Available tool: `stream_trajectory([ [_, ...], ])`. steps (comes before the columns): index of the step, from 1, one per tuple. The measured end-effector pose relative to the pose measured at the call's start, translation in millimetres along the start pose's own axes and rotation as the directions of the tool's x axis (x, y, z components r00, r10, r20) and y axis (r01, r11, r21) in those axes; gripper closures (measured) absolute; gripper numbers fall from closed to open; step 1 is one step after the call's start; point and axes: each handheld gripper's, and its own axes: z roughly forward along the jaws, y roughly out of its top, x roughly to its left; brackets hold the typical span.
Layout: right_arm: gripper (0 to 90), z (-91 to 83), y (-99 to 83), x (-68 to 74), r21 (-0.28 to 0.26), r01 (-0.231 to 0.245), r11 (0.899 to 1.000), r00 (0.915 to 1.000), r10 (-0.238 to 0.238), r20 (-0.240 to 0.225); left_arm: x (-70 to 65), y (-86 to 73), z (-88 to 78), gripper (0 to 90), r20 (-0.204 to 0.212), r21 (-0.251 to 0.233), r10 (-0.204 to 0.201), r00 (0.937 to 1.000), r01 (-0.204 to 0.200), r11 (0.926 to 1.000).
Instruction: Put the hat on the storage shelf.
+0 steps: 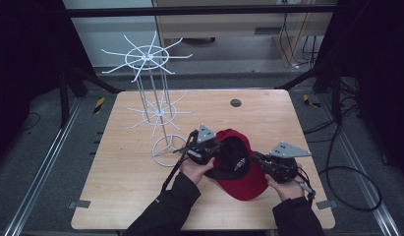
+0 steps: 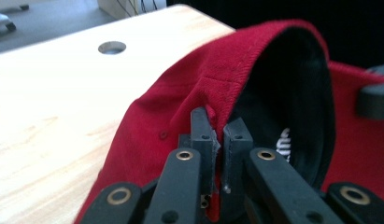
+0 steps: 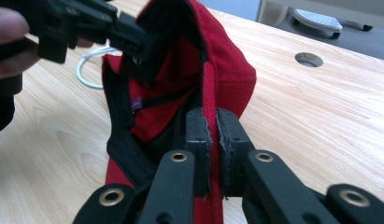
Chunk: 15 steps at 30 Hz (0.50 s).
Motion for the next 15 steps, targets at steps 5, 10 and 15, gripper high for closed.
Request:
stream_trajectory([
  [5, 69.0, 0.9, -4.6, 2.8, 0.014, 0.003, 1.000, 0.9994, -0.003, -0.036, 1.4, 9.5, -11.5, 85.6, 0.002, -0.050, -0.004, 1.0000, 0.004, 0.9987],
  [10, 57.0, -2.9, -14.0, 4.2, 0.015, -0.004, 1.000, 0.9991, 0.004, -0.042, 1.1, 19.5, -20.2, 85.6, -0.002, -0.085, 0.001, 1.0000, -0.001, 0.9964],
  [15, 56.4, -6.5, -31.8, 4.8, 0.053, -0.023, 0.998, 0.9979, 0.026, -0.060, 1.3, 29.5, -27.3, 85.6, -0.011, -0.107, 0.005, 0.9999, -0.006, 0.9943],
])
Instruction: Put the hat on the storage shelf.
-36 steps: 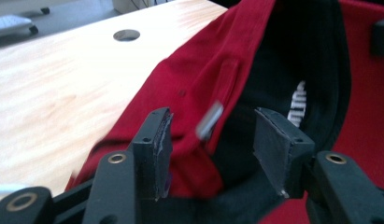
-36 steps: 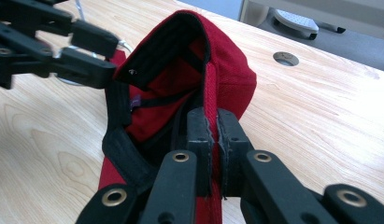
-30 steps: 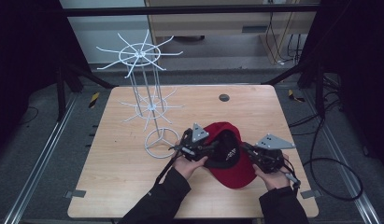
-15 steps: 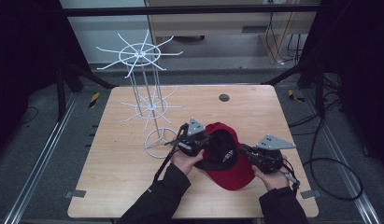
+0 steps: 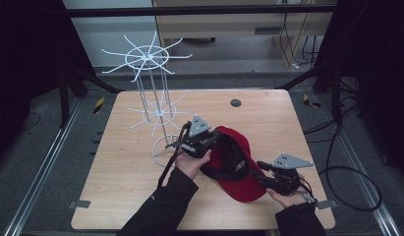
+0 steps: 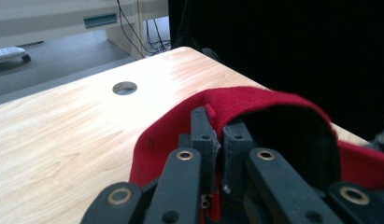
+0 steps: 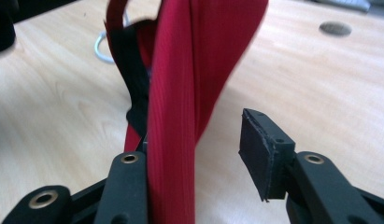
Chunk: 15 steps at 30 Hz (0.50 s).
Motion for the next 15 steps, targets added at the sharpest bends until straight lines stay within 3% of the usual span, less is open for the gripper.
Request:
stream_trajectory([
  [4, 63.6, 1.6, -10.7, 3.5, 0.041, -0.006, 0.999, 0.9997, 0.007, -0.024, -1.1, 5.3, -1.2, 85.6, 0.004, -0.012, 0.002, 1.0000, -0.002, 0.9999],
  [6, 75.6, 4.0, -13.0, 5.0, 0.074, 0.005, 0.997, 0.9997, -0.003, -0.025, -2.1, 7.1, -0.5, 85.6, 0.004, -0.011, 0.007, 1.0000, -0.007, 0.9999],
  [7, 75.6, 4.0, -13.0, 5.0, 0.074, 0.005, 0.997, 0.9997, -0.003, -0.025, -2.1, 7.1, -0.5, 85.6, 0.004, -0.011, 0.007, 1.0000, -0.007, 0.9999],
  [8, 84.0, 5.4, -13.0, 4.8, 0.081, 0.003, 0.997, 0.9995, 0.000, -0.032, -3.9, 8.1, 0.0, 85.6, 0.004, -0.013, 0.011, 0.9999, -0.011, 0.9999],
  [11, 84.8, 4.9, -10.2, 4.5, 0.079, 0.007, 0.997, 0.9999, -0.006, -0.013, -4.6, 9.9, -1.0, 85.6, 0.002, -0.021, 0.012, 0.9999, -0.012, 0.9997],
  [12, 85.0, 2.7, -6.6, 4.9, 0.066, 0.037, 0.997, 0.9974, -0.041, 0.059, -4.3, 11.6, -3.1, 85.6, 0.002, -0.023, 0.017, 0.9999, -0.017, 0.9996],
  [13, 85.0, 2.7, -6.6, 4.9, 0.066, 0.037, 0.997, 0.9974, -0.041, 0.059, -4.3, 11.6, -3.1, 85.5, 0.002, -0.023, 0.017, 0.9999, -0.017, 0.9996],
  [14, 84.9, 1.6, -4.9, 4.4, 0.061, 0.061, 0.996, 0.9921, -0.067, 0.106, -4.3, 11.9, -4.2, 85.5, 0.002, -0.025, 0.019, 0.9998, -0.019, 0.9995],
  [15, 84.4, -0.5, -2.5, 3.6, 0.056, 0.117, 0.992, 0.9728, -0.126, 0.195, -4.9, 10.8, -6.0, 85.5, 0.001, -0.018, 0.031, 0.9995, -0.031, 0.9994],
])
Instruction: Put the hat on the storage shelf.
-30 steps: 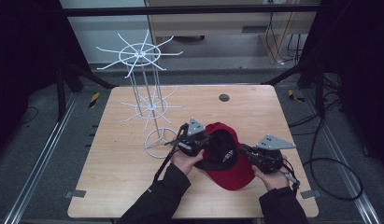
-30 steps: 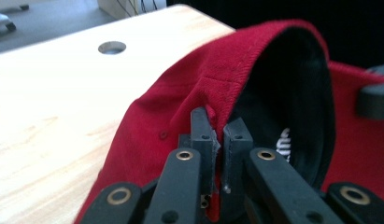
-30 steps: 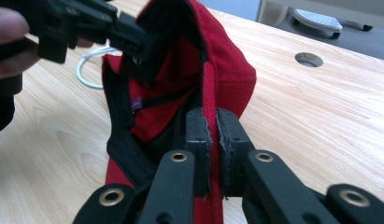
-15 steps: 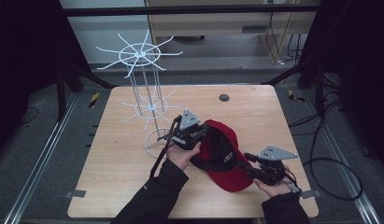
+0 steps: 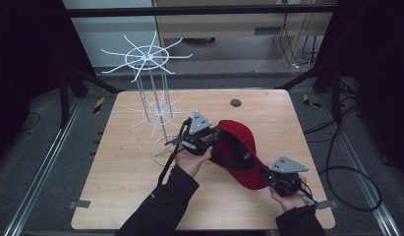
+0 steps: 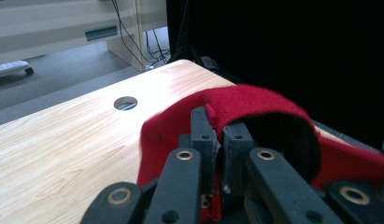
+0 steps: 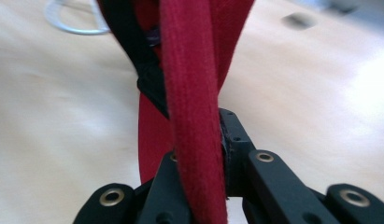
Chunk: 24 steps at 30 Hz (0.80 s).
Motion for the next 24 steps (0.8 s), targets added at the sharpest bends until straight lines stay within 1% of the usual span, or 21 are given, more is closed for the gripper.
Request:
stream_trajectory([
  [1, 84.1, -0.4, 0.3, -0.8, -0.008, 0.025, 1.000, 0.9990, -0.024, 0.038, -0.3, -1.1, -0.6, 85.5, 0.000, 0.004, 0.005, 1.0000, -0.005, 1.0000],
  [3, 83.7, -0.2, 0.1, -1.7, -0.007, 0.053, 0.999, 0.9948, -0.052, 0.087, -1.2, -6.5, -1.8, 85.4, 0.000, 0.021, 0.011, 0.9999, -0.011, 0.9997],
  [4, 83.7, -0.2, 0.1, -1.7, -0.007, 0.053, 0.999, 0.9948, -0.052, 0.087, -1.2, -6.5, -1.8, 85.4, 0.000, 0.021, 0.011, 0.9999, -0.011, 0.9997],
  [5, 83.5, -0.2, -0.4, -2.4, -0.007, 0.061, 0.998, 0.9935, -0.060, 0.096, -1.4, -10.9, -2.7, 85.4, 0.002, 0.034, 0.016, 0.9999, -0.016, 0.9993],
  [6, 83.0, 0.1, -0.8, -3.0, -0.013, 0.064, 0.998, 0.9935, -0.063, 0.095, -1.4, -18.8, -4.4, 85.3, 0.003, 0.052, 0.019, 0.9998, -0.019, 0.9984],
  [7, 82.3, 0.1, -0.8, -2.8, -0.017, 0.065, 0.998, 0.9938, -0.063, 0.092, -0.9, -21.6, -5.2, 85.3, 0.005, 0.062, 0.024, 0.9997, -0.024, 0.9978],
  [9, 80.8, -1.0, -0.4, -2.3, -0.020, 0.052, 0.998, 0.9959, -0.051, 0.075, 0.1, -29.6, -8.6, 85.4, 0.010, 0.072, 0.017, 0.9998, -0.017, 0.9973],
  [11, 78.2, -2.9, -0.7, -2.4, -0.038, 0.044, 0.998, 0.9977, -0.042, 0.053, 1.0, -34.6, -12.5, 85.3, 0.010, 0.081, 0.017, 0.9998, -0.018, 0.9965],
  [13, 75.1, -6.0, -2.1, -2.3, -0.053, 0.017, 0.998, 0.9998, -0.017, 0.011, 2.6, -39.4, -17.8, 85.3, 0.012, 0.089, 0.023, 0.9997, -0.024, 0.9957],
  [14, 75.1, -6.0, -2.1, -2.3, -0.053, 0.017, 0.998, 0.9998, -0.017, 0.011, 2.6, -39.4, -17.8, 85.3, 0.012, 0.089, 0.023, 0.9997, -0.024, 0.9957],
  [15, 72.9, -9.1, -4.3, -0.7, -0.064, 0.016, 0.998, 0.9999, -0.016, -0.006, 3.3, -43.4, -22.6, 85.4, 0.018, 0.090, 0.025, 0.9995, -0.027, 0.9956],
  [17, 71.7, -12.1, -6.2, 1.2, -0.076, 0.008, 0.997, 0.9995, -0.011, -0.031, 3.7, -48.0, -26.4, 85.3, 0.025, 0.095, 0.027, 0.9993, -0.030, 0.9950],
  [18, 70.2, -13.3, -6.7, 2.3, -0.081, 0.002, 0.997, 0.9990, -0.006, -0.044, 4.1, -50.3, -28.2, 85.3, 0.028, 0.101, 0.035, 0.9990, -0.038, 0.9941],
  [21, 64.7, -15.5, -6.7, 5.3, -0.091, -0.018, 0.996, 0.9966, 0.010, -0.082, 3.9, -57.2, -32.1, 85.3, 0.029, 0.115, 0.032, 0.9990, -0.036, 0.9927],
  [22, 64.7, -15.5, -6.7, 5.3, -0.091, -0.018, 0.996, 0.9966, 0.010, -0.082, 3.9, -57.2, -32.1, 85.3, 0.029, 0.115, 0.032, 0.9990, -0.036, 0.9927],
  [23, 61.0, -17.3, -6.1, 8.6, -0.089, -0.019, 0.996, 0.9949, 0.010, -0.100, 4.2, -59.0, -33.3, 85.3, 0.032, 0.119, 0.037, 0.9988, -0.040, 0.9920],
  [24, 61.0, -17.3, -6.1, 8.6, -0.089, -0.019, 0.996, 0.9949, 0.010, -0.100, 4.2, -60.6, -34.4, 85.3, 0.032, 0.121, 0.041, 0.9986, -0.045, 0.9917],
])
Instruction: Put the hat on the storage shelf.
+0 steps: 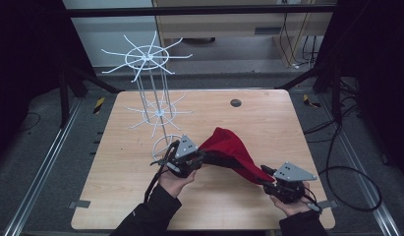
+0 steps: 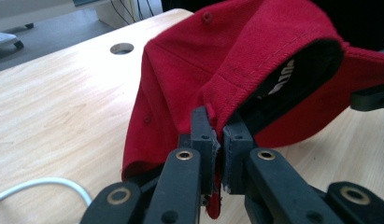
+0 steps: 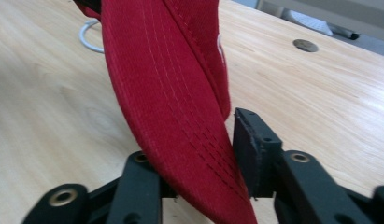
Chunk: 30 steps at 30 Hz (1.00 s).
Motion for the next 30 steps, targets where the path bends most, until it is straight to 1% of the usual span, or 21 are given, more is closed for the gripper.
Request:
stream_trajectory([
  [3, 54.5, -3.1, 2.4, 5.5, -0.007, -0.018, 1.000, 0.9993, 0.017, -0.034, -0.1, -5.9, -2.7, 85.3, 0.001, 0.012, 0.003, 1.0000, -0.003, 0.9999],
  [6, 52.5, -5.2, 4.2, 8.9, -0.010, -0.024, 1.000, 0.9985, 0.024, -0.050, 0.1, -8.5, -3.5, 85.3, -0.002, 0.017, 0.002, 1.0000, -0.002, 0.9998],
  [7, 49.9, -5.8, 4.8, 9.9, -0.018, -0.035, 0.999, 0.9974, 0.034, -0.063, 0.4, -9.7, -3.9, 85.3, -0.002, 0.019, -0.001, 1.0000, 0.001, 0.9998],
  [8, 47.2, -6.9, 6.6, 11.2, -0.024, -0.058, 0.998, 0.9942, 0.055, -0.093, 1.2, -11.5, -4.3, 85.3, -0.003, 0.022, -0.004, 1.0000, 0.004, 0.9997],
  [10, 46.7, -7.4, 7.2, 11.6, -0.028, -0.062, 0.998, 0.9931, 0.059, -0.101, 1.9, -12.5, -4.7, 85.3, -0.002, 0.025, -0.006, 1.0000, 0.006, 0.9997],
  [11, 45.3, -8.9, 9.1, 13.0, -0.041, -0.077, 0.996, 0.9899, 0.072, -0.122, 2.6, -13.6, -5.3, 85.3, 0.000, 0.027, -0.007, 1.0000, 0.007, 0.9996],
  [12, 45.3, -8.9, 9.1, 13.0, -0.041, -0.077, 0.996, 0.9899, 0.072, -0.122, 2.6, -13.6, -5.3, 85.3, 0.000, 0.027, -0.007, 1.0000, 0.007, 0.9996],
  [13, 44.2, -9.8, 10.9, 14.1, -0.049, -0.092, 0.995, 0.9859, 0.084, -0.145, 3.0, -14.9, -6.2, 85.3, 0.001, 0.028, -0.010, 0.9999, 0.010, 0.9996],
  [14, 44.2, -9.8, 10.9, 14.1, -0.049, -0.092, 0.995, 0.9859, 0.084, -0.145, 3.0, -14.9, -6.2, 85.3, 0.001, 0.028, -0.010, 0.9999, 0.010, 0.9996],
  [16, 43.4, -11.4, 14.1, 16.2, -0.064, -0.112, 0.992, 0.9787, 0.099, -0.180, 3.0, -16.9, -6.6, 85.3, -0.001, 0.034, -0.010, 0.9999, 0.010, 0.9994],
  [17, 42.8, -12.7, 16.1, 16.8, -0.074, -0.130, 0.989, 0.9726, 0.113, -0.203, 3.0, -17.5, -6.6, 85.3, -0.001, 0.036, -0.012, 0.9999, 0.012, 0.9993],
  [18, 42.8, -12.7, 16.1, 16.8, -0.074, -0.130, 0.989, 0.9726, 0.113, -0.203, 3.0, -17.5, -6.6, 85.3, -0.001, 0.036, -0.012, 0.9999, 0.012, 0.9993],
  [19, 42.8, -14.9, 19.7, 17.6, -0.093, -0.149, 0.985, 0.9657, 0.124, -0.228, 2.8, -19.0, -6.8, 85.3, -0.002, 0.040, -0.009, 1.0000, 0.009, 0.9991],
  [20, 42.9, -15.8, 21.6, 18.2, -0.102, -0.154, 0.983, 0.9644, 0.127, -0.232, 2.5, -20.1, -7.0, 85.3, -0.002, 0.044, -0.008, 1.0000, 0.008, 0.9990],
  [22, 43.3, -16.4, 23.3, 18.5, -0.109, -0.153, 0.982, 0.9656, 0.125, -0.228, 2.1, -21.1, -7.1, 85.3, -0.002, 0.044, -0.009, 1.0000, 0.009, 0.9990],
  [24, 46.4, -15.3, 24.2, 18.6, -0.108, -0.156, 0.982, 0.9674, 0.130, -0.217, 1.5, -23.5, -7.9, 85.3, -0.002, 0.050, -0.003, 1.0000, 0.003, 0.9987],
  [25, 50.1, -13.8, 24.3, 18.1, -0.098, -0.182, 0.978, 0.9586, 0.154, -0.239, 1.6, -26.3, -9.3, 85.3, -0.004, 0.057, 0.000, 1.0000, 0.001, 0.9984],
  [26, 54.8, -13.6, 24.4, 18.2, -0.089, -0.185, 0.979, 0.9559, 0.158, -0.247, 1.6, -26.3, -9.3, 85.3, -0.004, 0.057, 0.000, 1.0000, 0.001, 0.9984],
  [27, 54.8, -13.6, 24.4, 18.2, -0.089, -0.185, 0.979, 0.9559, 0.158, -0.247, 2.3, -27.9, -10.1, 85.3, -0.003, 0.058, -0.001, 1.0000, 0.002, 0.9983],
  [28, 58.7, -14.2, 24.3, 18.8, -0.084, -0.183, 0.980, 0.9514, 0.155, -0.266, 4.0, -31.4, -11.6, 85.3, -0.003, 0.065, -0.003, 1.0000, 0.004, 0.9979],
  [30, 59.6, -14.6, 24.3, 19.1, -0.086, -0.184, 0.979, 0.9499, 0.154, -0.272, 4.7, -32.8, -12.0, 85.3, -0.003, 0.068, -0.006, 1.0000, 0.006, 0.9977],
])
